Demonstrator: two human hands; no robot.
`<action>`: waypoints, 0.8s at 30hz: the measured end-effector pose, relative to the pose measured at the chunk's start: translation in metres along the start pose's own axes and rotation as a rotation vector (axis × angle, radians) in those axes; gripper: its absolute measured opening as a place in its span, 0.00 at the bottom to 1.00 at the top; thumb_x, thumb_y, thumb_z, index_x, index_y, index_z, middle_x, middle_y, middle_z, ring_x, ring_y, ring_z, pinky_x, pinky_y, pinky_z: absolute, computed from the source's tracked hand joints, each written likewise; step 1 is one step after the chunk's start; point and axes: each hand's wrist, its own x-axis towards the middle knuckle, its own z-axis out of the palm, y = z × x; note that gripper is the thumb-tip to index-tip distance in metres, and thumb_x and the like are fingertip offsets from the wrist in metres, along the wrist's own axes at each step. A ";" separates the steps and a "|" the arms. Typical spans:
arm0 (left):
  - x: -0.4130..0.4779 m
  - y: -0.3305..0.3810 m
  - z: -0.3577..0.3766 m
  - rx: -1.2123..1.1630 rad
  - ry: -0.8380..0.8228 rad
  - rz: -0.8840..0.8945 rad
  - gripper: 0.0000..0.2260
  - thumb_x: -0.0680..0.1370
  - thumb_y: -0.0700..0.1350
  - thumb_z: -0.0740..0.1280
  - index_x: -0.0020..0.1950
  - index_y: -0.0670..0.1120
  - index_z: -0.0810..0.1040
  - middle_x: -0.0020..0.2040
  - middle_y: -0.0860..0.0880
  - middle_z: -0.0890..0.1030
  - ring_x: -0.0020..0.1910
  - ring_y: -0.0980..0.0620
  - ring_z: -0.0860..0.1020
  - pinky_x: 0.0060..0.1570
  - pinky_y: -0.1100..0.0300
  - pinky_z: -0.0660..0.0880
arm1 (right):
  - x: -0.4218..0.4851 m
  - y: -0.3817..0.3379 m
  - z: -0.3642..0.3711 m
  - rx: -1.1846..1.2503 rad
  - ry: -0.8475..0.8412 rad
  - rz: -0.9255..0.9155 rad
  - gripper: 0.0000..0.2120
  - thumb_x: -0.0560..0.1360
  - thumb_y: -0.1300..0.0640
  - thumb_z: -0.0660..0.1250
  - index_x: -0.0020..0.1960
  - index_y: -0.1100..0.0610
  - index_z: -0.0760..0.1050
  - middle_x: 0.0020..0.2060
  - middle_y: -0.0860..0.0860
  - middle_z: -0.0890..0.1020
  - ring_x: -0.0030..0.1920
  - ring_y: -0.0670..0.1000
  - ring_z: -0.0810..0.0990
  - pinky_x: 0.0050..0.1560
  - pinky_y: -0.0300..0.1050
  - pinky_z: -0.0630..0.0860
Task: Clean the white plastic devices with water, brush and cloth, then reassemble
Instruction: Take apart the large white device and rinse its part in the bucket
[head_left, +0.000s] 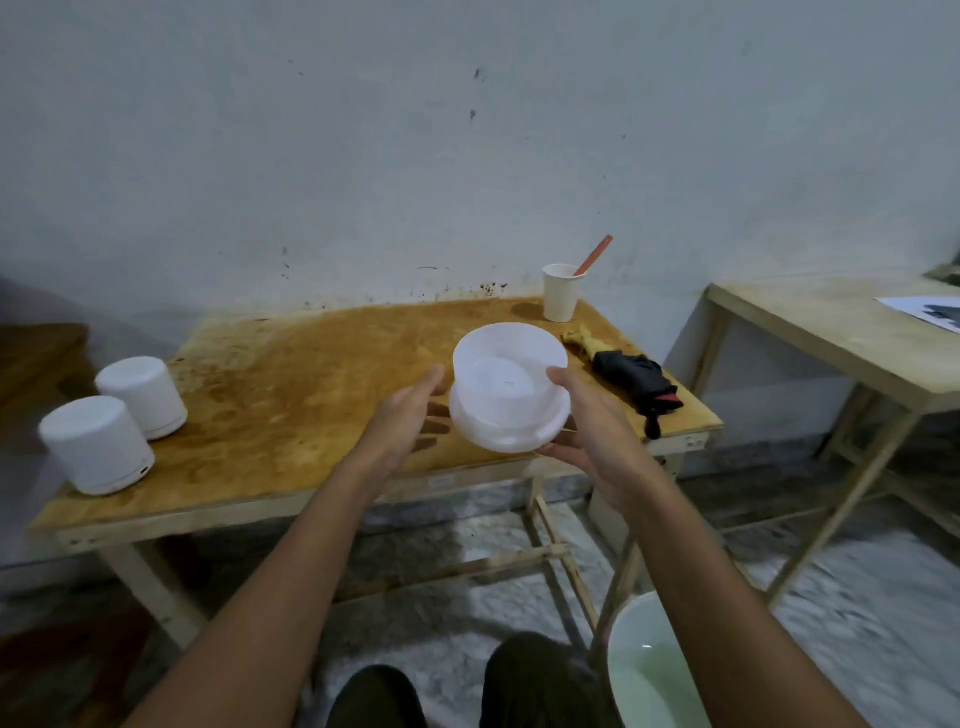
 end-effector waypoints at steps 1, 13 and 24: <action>-0.007 0.004 0.008 -0.080 -0.063 -0.024 0.27 0.75 0.70 0.60 0.58 0.50 0.80 0.51 0.46 0.84 0.53 0.45 0.82 0.59 0.46 0.76 | -0.006 0.002 -0.008 0.001 0.016 0.002 0.11 0.77 0.45 0.66 0.57 0.48 0.73 0.56 0.51 0.79 0.56 0.57 0.81 0.56 0.56 0.81; -0.054 -0.020 0.125 -0.267 -0.326 -0.072 0.22 0.75 0.57 0.71 0.63 0.45 0.75 0.56 0.42 0.82 0.51 0.42 0.83 0.48 0.50 0.82 | -0.073 0.045 -0.117 -0.022 0.206 0.036 0.19 0.75 0.43 0.68 0.62 0.51 0.76 0.57 0.53 0.81 0.55 0.56 0.82 0.52 0.53 0.83; -0.059 -0.089 0.217 -0.183 -0.458 -0.226 0.16 0.79 0.52 0.68 0.64 0.47 0.75 0.58 0.45 0.80 0.52 0.45 0.83 0.54 0.51 0.81 | -0.091 0.128 -0.192 -0.030 0.406 0.107 0.13 0.75 0.48 0.67 0.60 0.46 0.77 0.62 0.53 0.77 0.58 0.57 0.79 0.50 0.52 0.83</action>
